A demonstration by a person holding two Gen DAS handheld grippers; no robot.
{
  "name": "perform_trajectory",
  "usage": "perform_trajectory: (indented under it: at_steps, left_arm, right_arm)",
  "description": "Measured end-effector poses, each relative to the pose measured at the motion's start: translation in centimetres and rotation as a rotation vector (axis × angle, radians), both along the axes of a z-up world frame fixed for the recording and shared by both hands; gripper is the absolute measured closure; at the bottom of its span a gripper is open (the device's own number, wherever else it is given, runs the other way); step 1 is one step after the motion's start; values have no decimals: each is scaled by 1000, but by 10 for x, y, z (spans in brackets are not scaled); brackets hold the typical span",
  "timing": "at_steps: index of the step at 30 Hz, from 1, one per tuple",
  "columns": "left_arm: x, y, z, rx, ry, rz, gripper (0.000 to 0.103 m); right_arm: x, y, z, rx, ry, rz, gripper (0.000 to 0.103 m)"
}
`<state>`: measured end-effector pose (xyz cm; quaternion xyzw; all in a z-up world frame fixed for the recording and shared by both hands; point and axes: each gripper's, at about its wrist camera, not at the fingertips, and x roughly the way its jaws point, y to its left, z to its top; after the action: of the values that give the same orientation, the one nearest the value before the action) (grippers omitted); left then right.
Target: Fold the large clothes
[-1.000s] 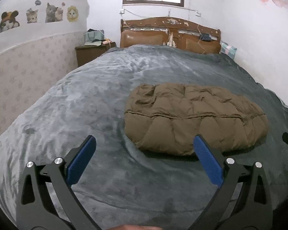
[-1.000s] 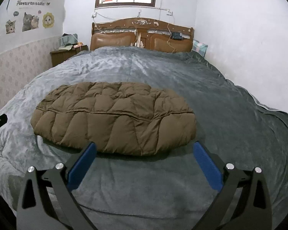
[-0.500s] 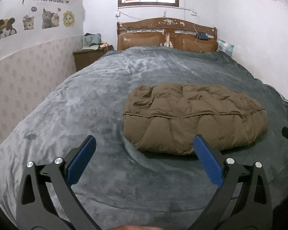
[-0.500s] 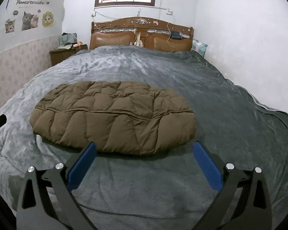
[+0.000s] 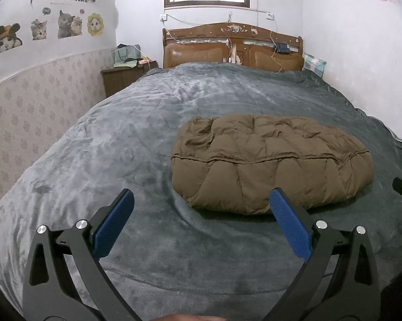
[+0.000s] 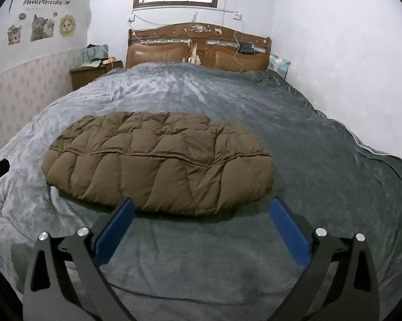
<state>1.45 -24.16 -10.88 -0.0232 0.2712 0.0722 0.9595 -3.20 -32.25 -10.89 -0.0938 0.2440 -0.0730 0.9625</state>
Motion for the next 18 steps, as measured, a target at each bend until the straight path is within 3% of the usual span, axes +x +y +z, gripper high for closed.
perform_trajectory:
  at_steps: [18]
  left_arm:
    - [0, 2, 0, -2, 1, 1, 3]
  right_arm:
    - [0, -3, -1, -2, 4, 2, 2]
